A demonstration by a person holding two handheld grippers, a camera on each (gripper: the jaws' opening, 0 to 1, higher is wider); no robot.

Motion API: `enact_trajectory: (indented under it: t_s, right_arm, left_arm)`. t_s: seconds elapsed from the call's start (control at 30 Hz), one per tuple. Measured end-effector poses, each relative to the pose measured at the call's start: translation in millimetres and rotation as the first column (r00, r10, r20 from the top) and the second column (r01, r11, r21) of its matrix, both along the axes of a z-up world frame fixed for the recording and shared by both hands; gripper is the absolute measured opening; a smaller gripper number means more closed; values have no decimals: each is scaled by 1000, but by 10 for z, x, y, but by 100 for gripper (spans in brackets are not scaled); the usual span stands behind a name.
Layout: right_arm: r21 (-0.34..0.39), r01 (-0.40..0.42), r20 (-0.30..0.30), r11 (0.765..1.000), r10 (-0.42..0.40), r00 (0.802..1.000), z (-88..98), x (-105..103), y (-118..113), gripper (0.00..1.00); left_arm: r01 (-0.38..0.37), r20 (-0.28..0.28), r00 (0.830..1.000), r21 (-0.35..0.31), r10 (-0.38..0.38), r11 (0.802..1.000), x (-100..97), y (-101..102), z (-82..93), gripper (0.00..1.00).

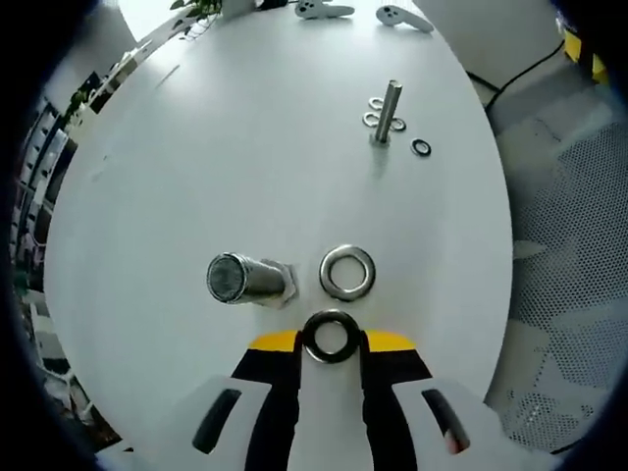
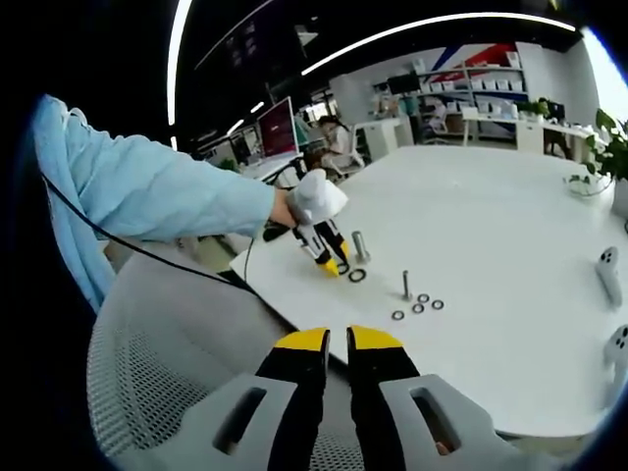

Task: Place the washer onto the threaded stud by aligning its center hole with the stud, sliding it down to the base, and recovering from edge contact or off-axis alignment until the washer reaches the visible bottom stop.

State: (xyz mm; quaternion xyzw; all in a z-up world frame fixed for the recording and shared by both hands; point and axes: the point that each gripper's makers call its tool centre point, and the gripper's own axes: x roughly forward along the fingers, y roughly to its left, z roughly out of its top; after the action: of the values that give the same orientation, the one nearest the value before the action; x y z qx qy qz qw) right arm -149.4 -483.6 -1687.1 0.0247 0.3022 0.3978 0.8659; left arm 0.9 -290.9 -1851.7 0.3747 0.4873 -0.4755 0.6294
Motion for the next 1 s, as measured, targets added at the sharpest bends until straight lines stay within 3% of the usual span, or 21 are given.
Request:
enact_trajectory:
  t_s: [0.27, 0.37, 0.53, 0.67, 1.0]
  right_arm:
    - [6, 2, 2, 1000, -2, 1000, 8, 2, 1, 10]
    - [6, 1, 2, 1000, -1, 1000, 8, 2, 1, 10]
    - [5, -1, 3, 1000, 1, 1000, 8, 6, 1, 10]
    - [7, -3, 8, 1000, 3, 1000, 14, 8, 5, 10]
    - [5, -2, 12, 1000, 2, 1000, 16, 11, 4, 10]
  left_arm:
    - [-7, 10, 1000, 25, 6, 1000, 8, 5, 0, 20]
    - [-47, 17, 999, 24, 47, 999, 28, 26, 10, 19]
    - [-22, 24, 999, 44, 21, 999, 23, 43, 15, 19]
    - [-58, 19, 998, 49, 57, 997, 19, 86, 37, 19]
    - [-53, -5, 999, 54, 53, 997, -51, 113, 174, 19]
